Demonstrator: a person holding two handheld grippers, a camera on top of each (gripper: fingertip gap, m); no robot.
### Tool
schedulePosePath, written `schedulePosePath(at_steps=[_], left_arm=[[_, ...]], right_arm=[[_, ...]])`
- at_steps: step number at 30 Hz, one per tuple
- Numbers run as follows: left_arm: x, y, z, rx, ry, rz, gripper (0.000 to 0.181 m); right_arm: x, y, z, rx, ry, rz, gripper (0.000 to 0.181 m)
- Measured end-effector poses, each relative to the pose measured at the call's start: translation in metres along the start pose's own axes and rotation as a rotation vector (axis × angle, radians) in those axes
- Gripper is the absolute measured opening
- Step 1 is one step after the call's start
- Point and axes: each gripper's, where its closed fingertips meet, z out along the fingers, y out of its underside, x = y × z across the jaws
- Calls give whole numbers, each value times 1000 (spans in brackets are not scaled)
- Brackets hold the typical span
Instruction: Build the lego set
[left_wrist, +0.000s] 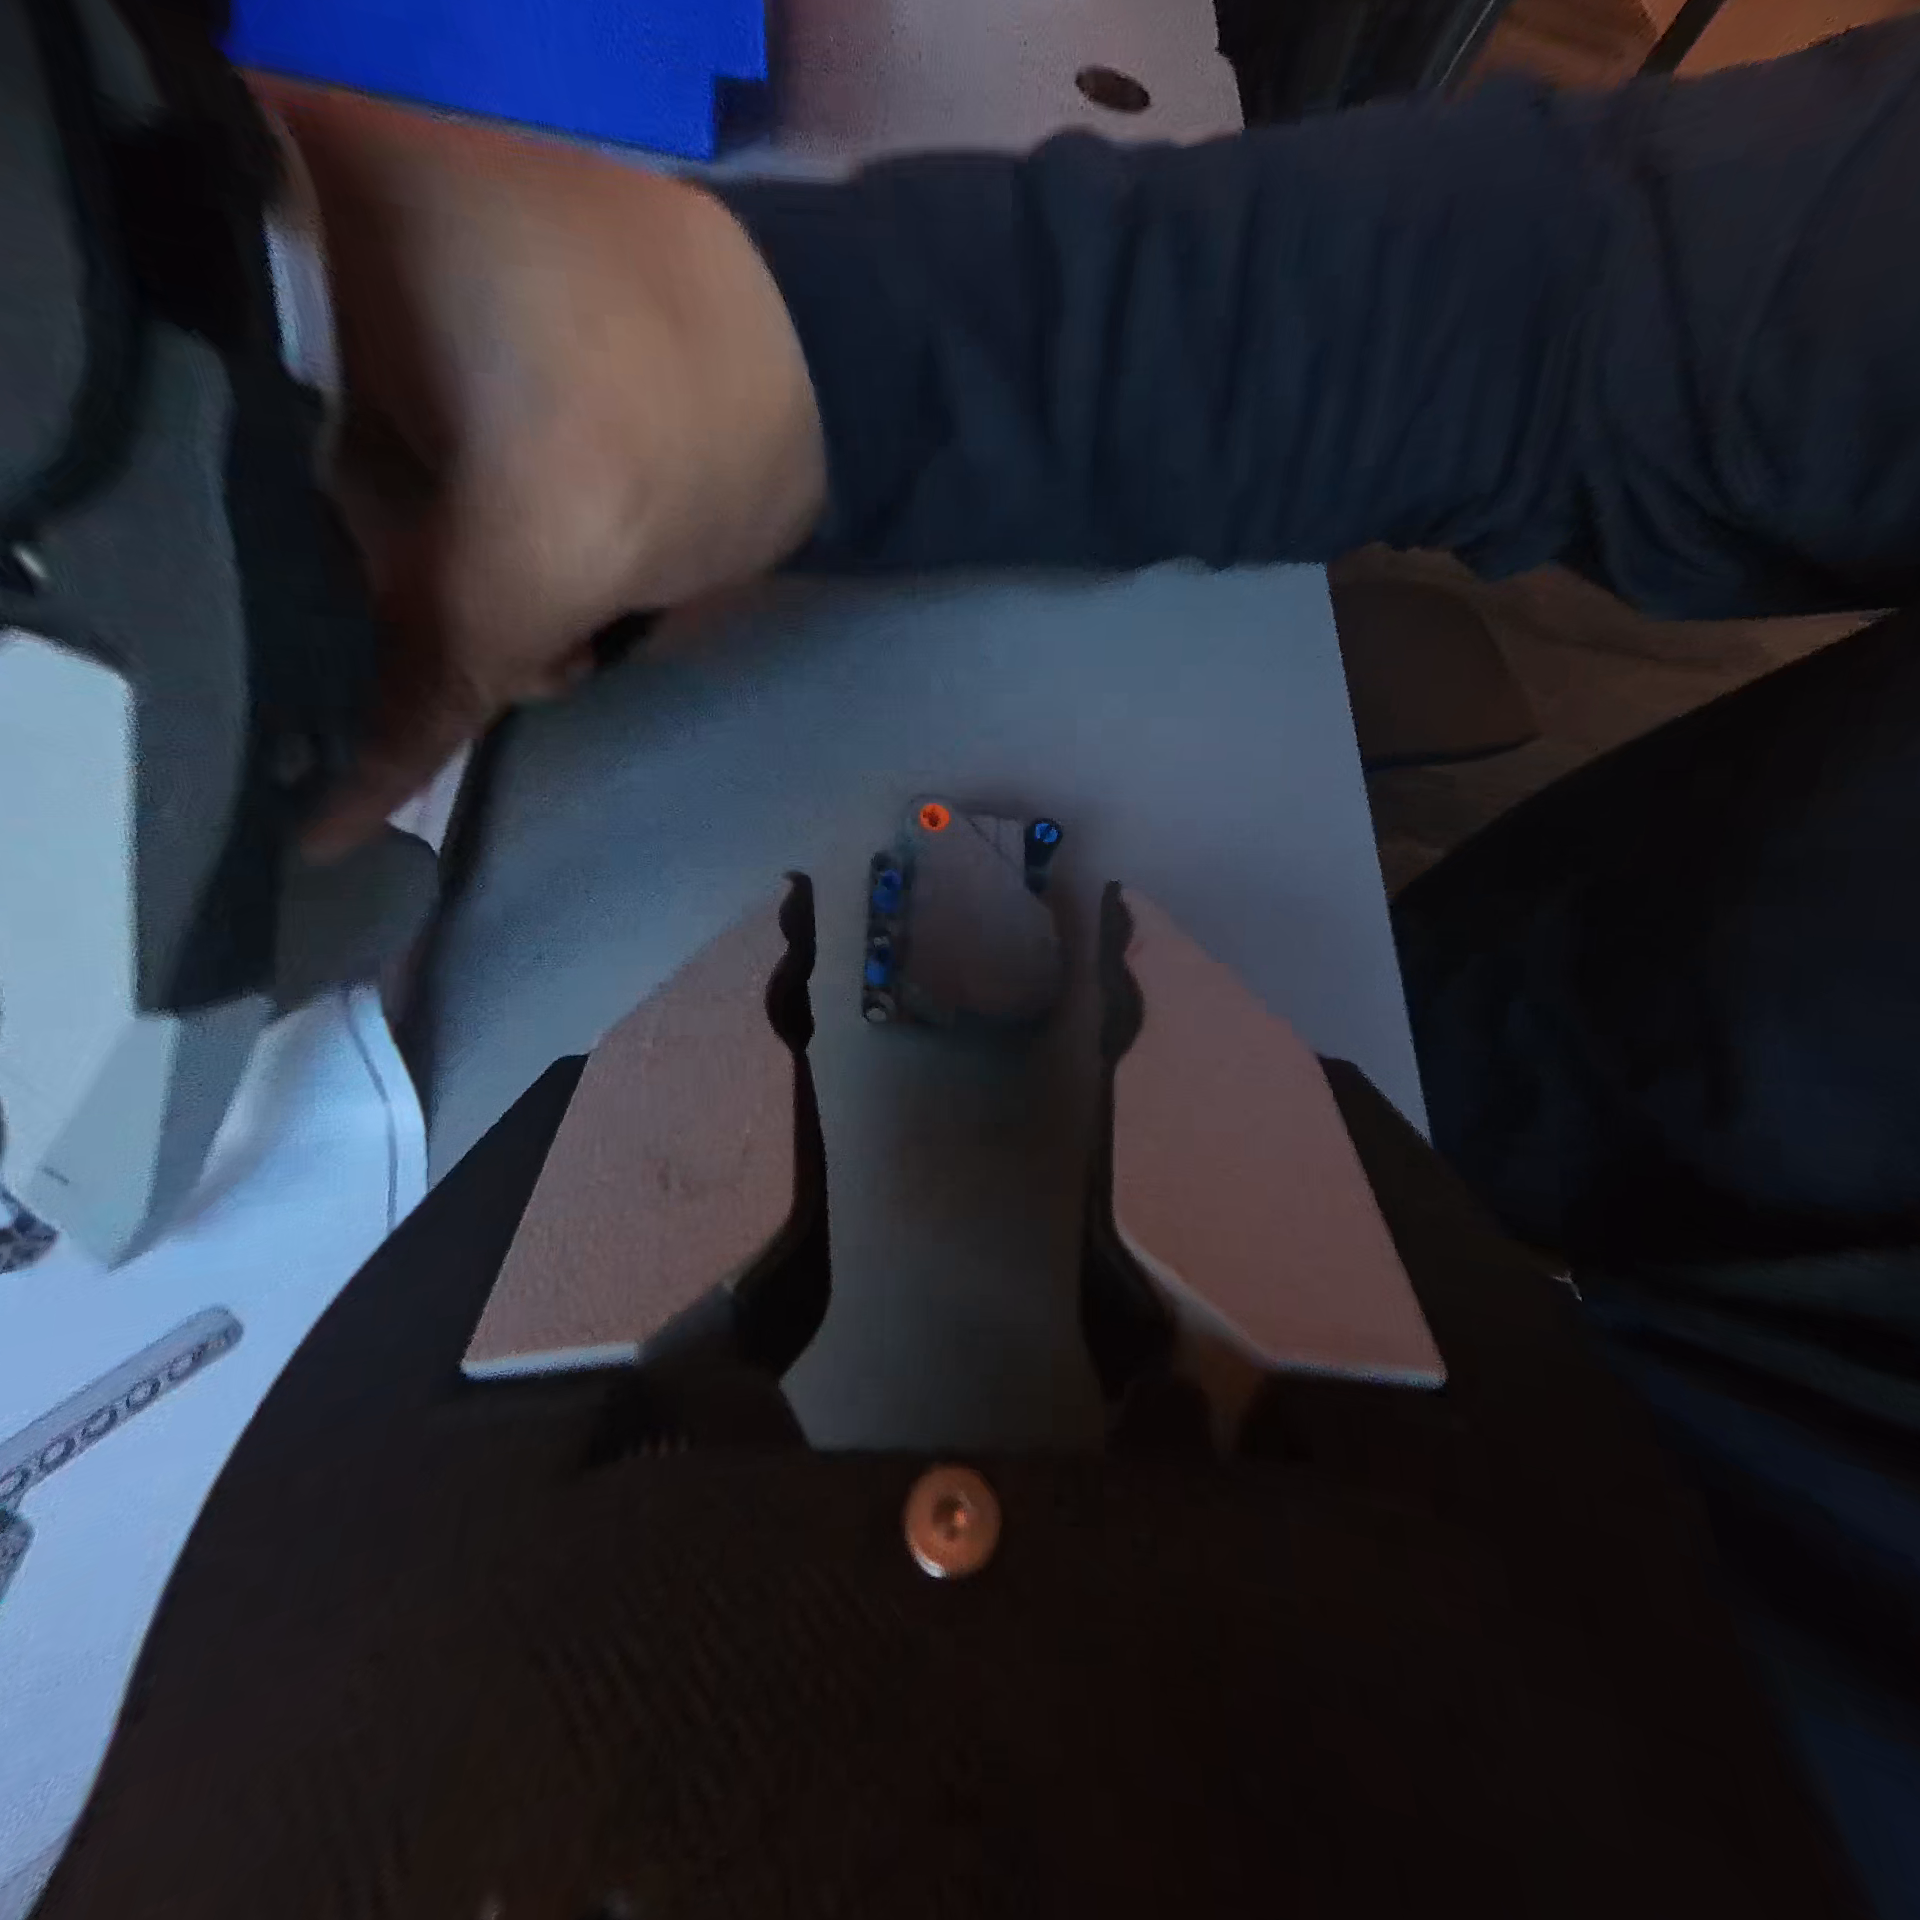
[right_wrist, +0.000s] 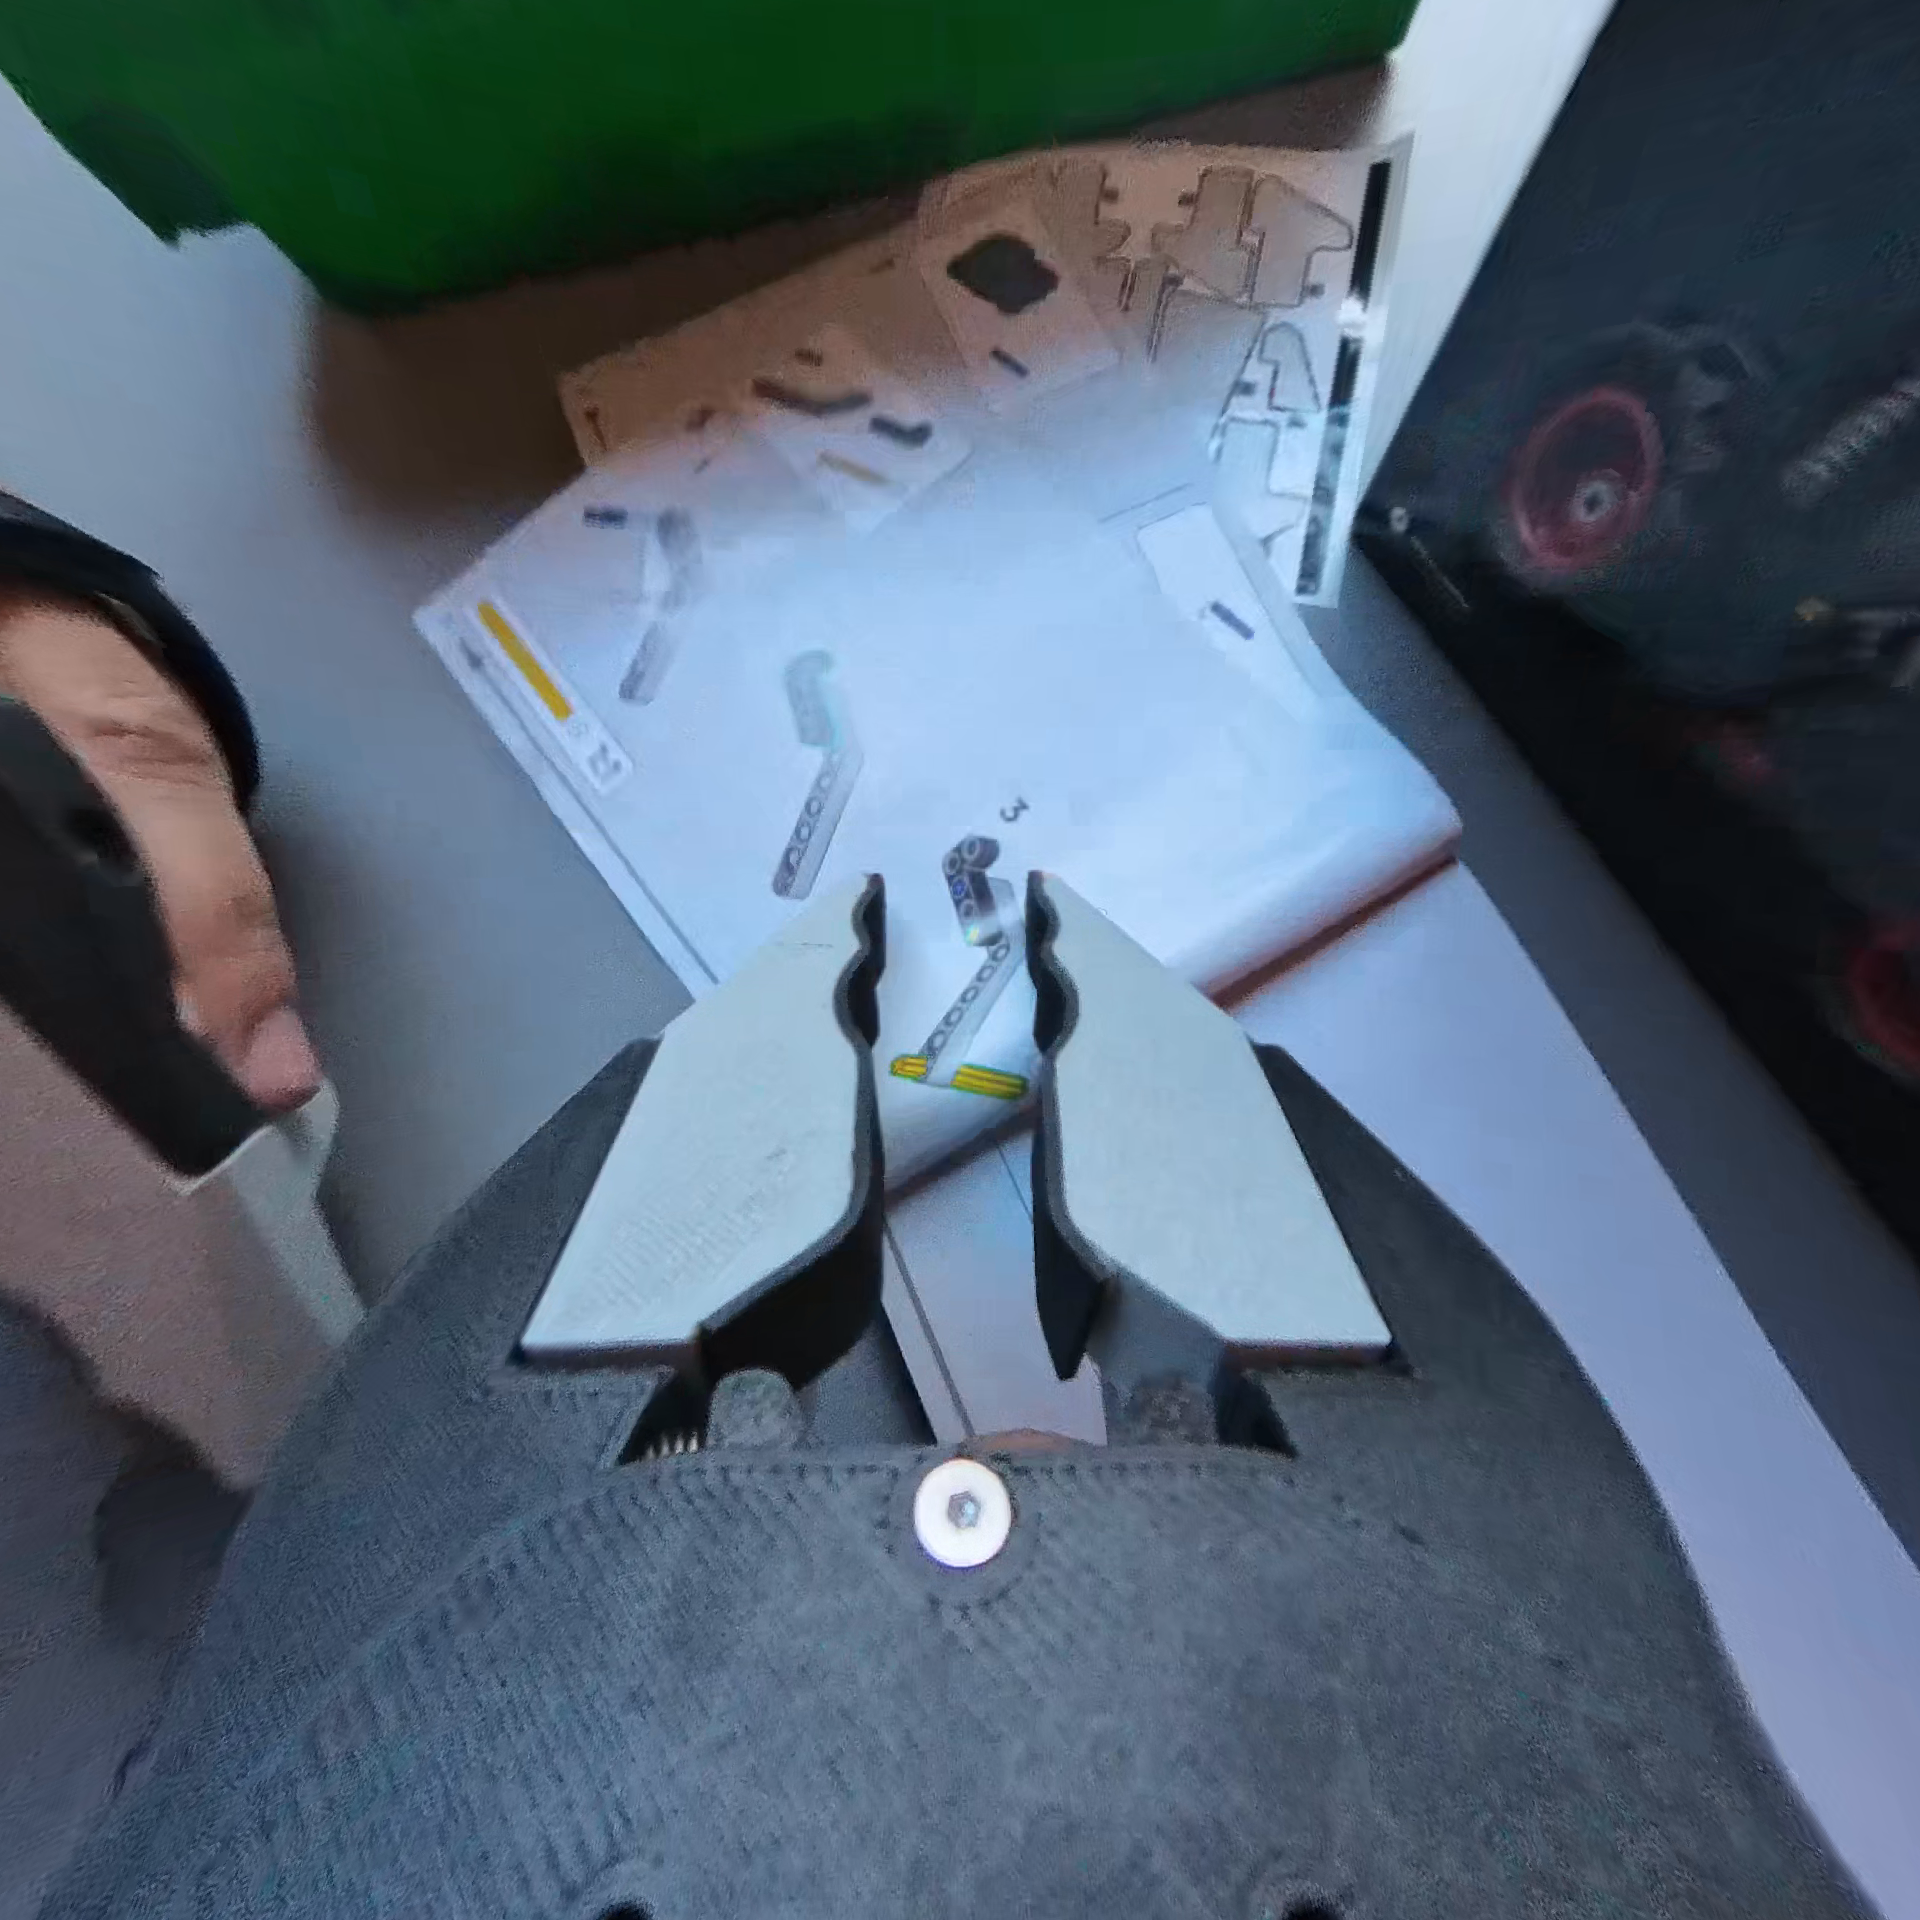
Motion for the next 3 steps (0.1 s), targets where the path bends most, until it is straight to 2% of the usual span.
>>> schedulePosePath(at_steps=[1,3], left_arm=[[-2,-3,-3,12,-11,7,54],[-13,-6,-12,30,-58,7,54]], right_arm=[[-1,-1,3,-2,20,-12,24],[-3,-1,4,7,18,-20,20]])
